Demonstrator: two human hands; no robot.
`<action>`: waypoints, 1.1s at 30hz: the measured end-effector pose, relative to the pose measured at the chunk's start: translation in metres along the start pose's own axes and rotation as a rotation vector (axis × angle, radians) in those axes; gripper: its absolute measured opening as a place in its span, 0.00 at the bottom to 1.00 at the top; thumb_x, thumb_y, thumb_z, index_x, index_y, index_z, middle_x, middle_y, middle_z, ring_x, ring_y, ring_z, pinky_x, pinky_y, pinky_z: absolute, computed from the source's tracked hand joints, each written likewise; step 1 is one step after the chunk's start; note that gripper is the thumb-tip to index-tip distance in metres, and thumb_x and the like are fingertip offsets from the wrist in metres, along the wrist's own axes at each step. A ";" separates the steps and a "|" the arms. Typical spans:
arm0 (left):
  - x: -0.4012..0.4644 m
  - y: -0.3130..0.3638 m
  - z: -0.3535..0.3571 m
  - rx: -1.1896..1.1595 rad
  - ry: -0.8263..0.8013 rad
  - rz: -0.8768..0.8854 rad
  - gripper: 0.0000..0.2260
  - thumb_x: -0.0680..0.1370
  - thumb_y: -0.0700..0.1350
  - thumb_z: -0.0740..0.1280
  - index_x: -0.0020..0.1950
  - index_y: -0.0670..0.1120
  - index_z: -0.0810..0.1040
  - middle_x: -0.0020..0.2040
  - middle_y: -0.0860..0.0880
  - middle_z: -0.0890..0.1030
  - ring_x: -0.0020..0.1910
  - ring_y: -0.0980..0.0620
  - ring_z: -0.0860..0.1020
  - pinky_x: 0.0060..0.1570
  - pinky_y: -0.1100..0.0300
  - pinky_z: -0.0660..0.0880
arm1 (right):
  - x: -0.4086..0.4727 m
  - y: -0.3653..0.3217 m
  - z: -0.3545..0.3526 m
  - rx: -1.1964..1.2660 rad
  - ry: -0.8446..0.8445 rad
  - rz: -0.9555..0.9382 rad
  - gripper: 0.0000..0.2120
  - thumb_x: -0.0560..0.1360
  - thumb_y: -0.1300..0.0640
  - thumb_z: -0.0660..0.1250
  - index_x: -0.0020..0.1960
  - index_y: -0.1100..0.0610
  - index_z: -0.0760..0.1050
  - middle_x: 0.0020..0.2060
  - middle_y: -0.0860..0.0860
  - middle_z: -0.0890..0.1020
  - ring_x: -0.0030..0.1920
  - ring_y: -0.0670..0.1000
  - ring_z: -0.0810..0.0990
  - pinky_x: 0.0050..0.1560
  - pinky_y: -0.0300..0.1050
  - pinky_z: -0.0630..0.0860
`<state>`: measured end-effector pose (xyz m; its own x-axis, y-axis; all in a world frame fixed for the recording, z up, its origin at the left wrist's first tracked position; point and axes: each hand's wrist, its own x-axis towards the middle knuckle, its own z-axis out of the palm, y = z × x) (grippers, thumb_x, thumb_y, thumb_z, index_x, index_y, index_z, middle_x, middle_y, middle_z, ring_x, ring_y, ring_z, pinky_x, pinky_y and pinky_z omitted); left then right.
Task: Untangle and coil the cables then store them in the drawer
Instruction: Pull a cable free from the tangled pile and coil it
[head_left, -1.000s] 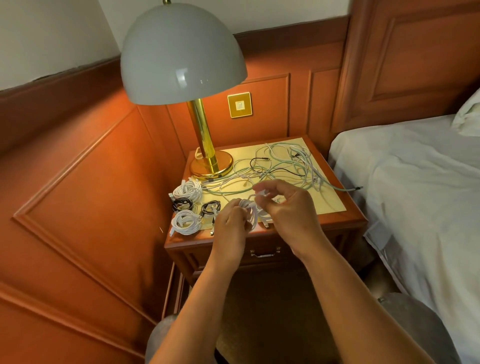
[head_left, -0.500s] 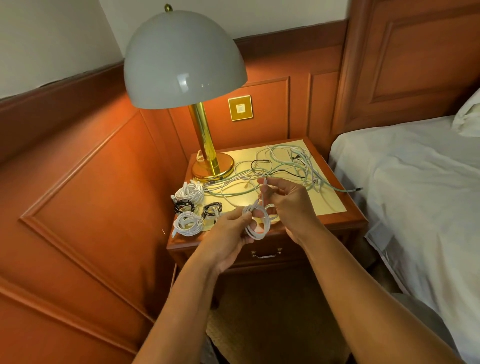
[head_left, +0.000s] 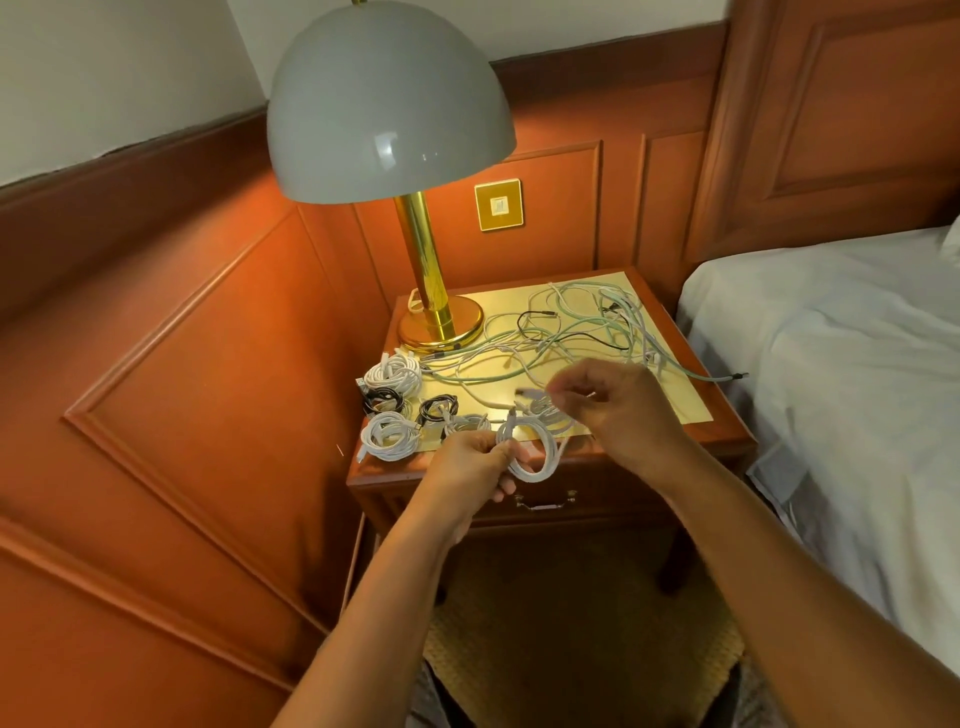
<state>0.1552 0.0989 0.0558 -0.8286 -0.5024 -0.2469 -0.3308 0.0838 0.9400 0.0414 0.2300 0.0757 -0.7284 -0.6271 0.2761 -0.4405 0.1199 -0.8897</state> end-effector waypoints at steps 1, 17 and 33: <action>0.000 0.000 -0.001 -0.012 0.020 -0.012 0.12 0.82 0.41 0.61 0.45 0.38 0.81 0.32 0.47 0.78 0.27 0.57 0.73 0.29 0.66 0.70 | -0.001 0.000 -0.004 -0.128 -0.053 -0.028 0.08 0.75 0.65 0.69 0.47 0.53 0.82 0.44 0.46 0.83 0.45 0.40 0.80 0.44 0.31 0.75; -0.006 0.006 0.004 -0.126 0.041 0.028 0.10 0.82 0.40 0.61 0.46 0.36 0.77 0.36 0.44 0.78 0.26 0.57 0.74 0.28 0.67 0.72 | -0.014 0.004 0.012 0.474 -0.045 0.390 0.03 0.75 0.63 0.69 0.48 0.61 0.76 0.43 0.57 0.79 0.39 0.53 0.80 0.38 0.43 0.79; -0.012 0.018 0.001 -0.423 -0.153 -0.010 0.10 0.81 0.39 0.61 0.43 0.38 0.78 0.34 0.45 0.81 0.29 0.55 0.78 0.28 0.67 0.76 | -0.042 0.018 0.016 1.049 0.019 0.327 0.21 0.68 0.65 0.67 0.61 0.56 0.79 0.52 0.57 0.81 0.46 0.54 0.78 0.42 0.45 0.73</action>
<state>0.1589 0.1072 0.0751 -0.8940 -0.3658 -0.2585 -0.1517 -0.2958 0.9431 0.0720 0.2463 0.0426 -0.7403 -0.6715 -0.0313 0.4339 -0.4418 -0.7852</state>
